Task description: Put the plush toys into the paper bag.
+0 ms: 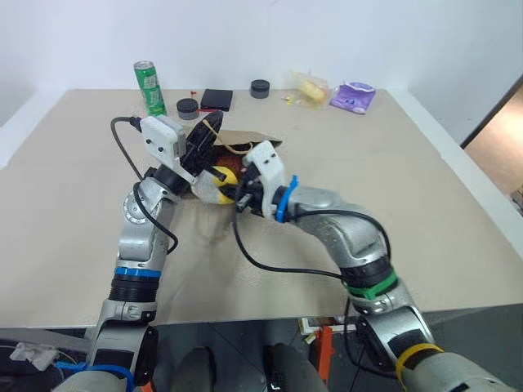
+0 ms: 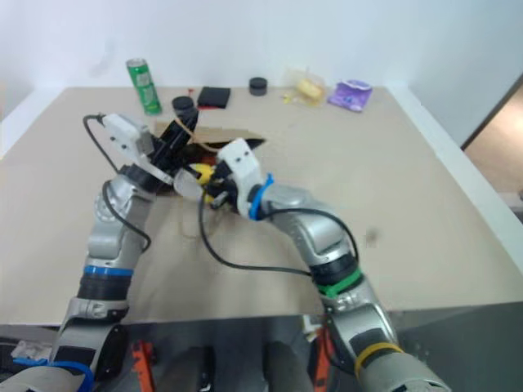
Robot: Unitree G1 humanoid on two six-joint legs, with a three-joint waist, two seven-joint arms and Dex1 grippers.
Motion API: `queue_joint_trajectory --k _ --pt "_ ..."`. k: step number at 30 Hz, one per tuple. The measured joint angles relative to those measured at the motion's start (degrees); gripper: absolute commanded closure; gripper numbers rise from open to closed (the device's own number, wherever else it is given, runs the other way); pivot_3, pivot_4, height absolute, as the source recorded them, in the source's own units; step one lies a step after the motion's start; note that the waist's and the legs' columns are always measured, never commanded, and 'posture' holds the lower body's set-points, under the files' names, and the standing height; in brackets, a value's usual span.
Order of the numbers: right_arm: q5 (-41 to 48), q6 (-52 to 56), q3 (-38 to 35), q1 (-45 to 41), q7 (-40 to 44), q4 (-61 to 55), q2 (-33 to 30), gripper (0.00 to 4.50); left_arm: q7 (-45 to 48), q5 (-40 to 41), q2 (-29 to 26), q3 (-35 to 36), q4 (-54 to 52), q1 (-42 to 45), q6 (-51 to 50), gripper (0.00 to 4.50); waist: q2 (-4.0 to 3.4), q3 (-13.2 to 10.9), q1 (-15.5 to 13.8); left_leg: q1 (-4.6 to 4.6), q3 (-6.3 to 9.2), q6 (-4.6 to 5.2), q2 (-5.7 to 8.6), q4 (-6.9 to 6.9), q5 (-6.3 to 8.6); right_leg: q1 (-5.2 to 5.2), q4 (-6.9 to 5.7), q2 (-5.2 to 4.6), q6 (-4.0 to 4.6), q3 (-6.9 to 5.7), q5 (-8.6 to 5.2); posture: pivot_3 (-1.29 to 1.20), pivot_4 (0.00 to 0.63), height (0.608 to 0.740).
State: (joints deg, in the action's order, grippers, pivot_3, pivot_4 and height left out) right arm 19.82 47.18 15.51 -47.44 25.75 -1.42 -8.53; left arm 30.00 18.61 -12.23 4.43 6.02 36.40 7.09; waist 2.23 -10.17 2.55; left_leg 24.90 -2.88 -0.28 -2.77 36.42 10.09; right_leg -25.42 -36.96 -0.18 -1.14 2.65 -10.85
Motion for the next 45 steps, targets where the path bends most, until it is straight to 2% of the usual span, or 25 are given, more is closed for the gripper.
queue_joint_trajectory --k 6,10,18,24,25,27,29,31,33,35,44,45 --pt "-7.1 -9.5 1.8 -8.3 -3.3 16.8 8.0 4.48 -0.5 0.0 0.5 -0.1 -0.3 0.0 -0.1 4.50 0.01 0.0 0.0 0.05 0.03 0.00 0.00 0.00 0.00 -0.01 0.01 -0.02 0.00 -0.05 0.00 0.00 0.150 0.740" --pt "-8.5 -13.1 -0.1 -10.4 -4.5 22.0 9.9 4.48 -1.3 0.1 0.4 0.4 -0.4 0.0 -0.9 4.50 0.01 0.0 0.0 0.10 0.03 0.00 0.01 0.00 0.00 -0.03 0.02 -0.04 -0.02 -0.05 0.00 0.00 0.150 0.740" --pt "-12.3 -18.9 -0.8 -12.1 -6.4 30.0 10.2 4.48 -3.4 0.9 1.1 0.7 -1.1 -0.1 -4.2 4.50 0.00 0.0 0.1 0.10 0.04 0.00 -0.01 0.00 0.00 -0.05 0.01 -0.02 -0.01 -0.06 0.00 0.00 0.150 0.740" --pt "-15.6 -20.8 -0.7 -13.3 -6.6 30.4 10.2 4.48 -4.9 4.1 1.6 2.5 -2.8 0.3 -8.3 4.50 0.01 0.0 0.1 0.12 0.05 -0.01 -0.01 -0.01 0.01 -0.08 0.01 0.00 -0.01 -0.06 0.00 0.00 0.150 0.740" --pt "-15.7 -20.8 -0.9 -13.0 -5.9 30.4 10.3 3.76 -4.9 4.2 1.6 2.6 -2.8 0.3 -8.6 4.50 0.01 0.0 0.1 0.12 0.05 -0.01 -0.01 -0.01 0.01 -0.08 0.01 -0.01 -0.01 -0.06 0.00 0.00 0.150 0.740" --pt "-15.6 -20.4 -1.2 -12.2 -5.1 29.7 10.4 3.36 -4.7 4.3 1.6 2.5 -2.8 0.3 -9.0 4.50 0.01 0.0 0.1 0.13 0.05 -0.01 -0.01 -0.01 0.01 -0.08 0.01 -0.02 -0.01 -0.06 0.00 0.00 0.150 0.740" --pt "-15.4 -18.8 -2.1 -11.2 -4.1 27.7 10.2 2.50 -4.6 4.3 1.7 2.4 -2.8 0.3 -9.5 4.50 0.01 0.0 0.0 0.14 0.04 -0.01 0.00 -0.01 0.01 -0.08 0.02 -0.03 -0.02 -0.06 0.00 0.00 0.150 0.740" --pt "-14.7 -17.0 -2.4 -9.8 -2.6 24.2 9.3 2.04 -4.8 4.4 1.6 2.8 -2.8 0.3 -9.6 4.50 0.01 0.0 0.0 0.14 0.05 -0.01 0.00 -0.01 0.01 -0.08 0.02 -0.03 -0.02 -0.06 0.00 0.00 0.150 0.740" --pt "-13.8 -15.1 -2.4 -8.4 -1.0 20.3 8.3 1.19 -5.3 4.5 1.7 3.3 -2.8 0.4 -9.8 4.50 0.01 0.0 0.0 0.14 0.06 -0.01 -0.01 -0.01 0.01 -0.08 0.02 -0.02 -0.02 -0.07 0.00 0.00 0.150 0.740" --pt "-12.0 -12.3 -2.9 -6.7 0.5 13.8 7.0 0.15 -5.9 4.7 1.7 3.6 -2.8 0.5 -10.1 4.50 0.01 0.0 0.0 0.14 0.07 -0.01 -0.01 -0.02 0.01 -0.09 0.01 -0.01 -0.02 -0.08 0.00 0.00 0.150 0.740" --pt "-6.8 -5.5 -5.6 -3.9 4.5 -0.6 0.5 0.07 -5.8 5.3 1.7 4.5 -1.6 2.2 -10.9 4.50 0.01 0.0 0.0 0.14 0.06 -0.01 0.01 -0.01 0.01 -0.08 0.01 -0.03 -0.02 -0.08 0.00 0.00 0.150 0.740" --pt "-5.5 -5.3 -6.4 -1.9 6.1 -4.5 -2.1 0.07 -5.8 5.6 1.7 4.6 -1.4 2.7 -11.1 4.50 0.01 0.0 -0.1 0.15 0.08 -0.02 0.01 -0.01 0.01 -0.08 0.02 -0.04 -0.04 -0.09 -0.03 0.00 0.150 0.740"
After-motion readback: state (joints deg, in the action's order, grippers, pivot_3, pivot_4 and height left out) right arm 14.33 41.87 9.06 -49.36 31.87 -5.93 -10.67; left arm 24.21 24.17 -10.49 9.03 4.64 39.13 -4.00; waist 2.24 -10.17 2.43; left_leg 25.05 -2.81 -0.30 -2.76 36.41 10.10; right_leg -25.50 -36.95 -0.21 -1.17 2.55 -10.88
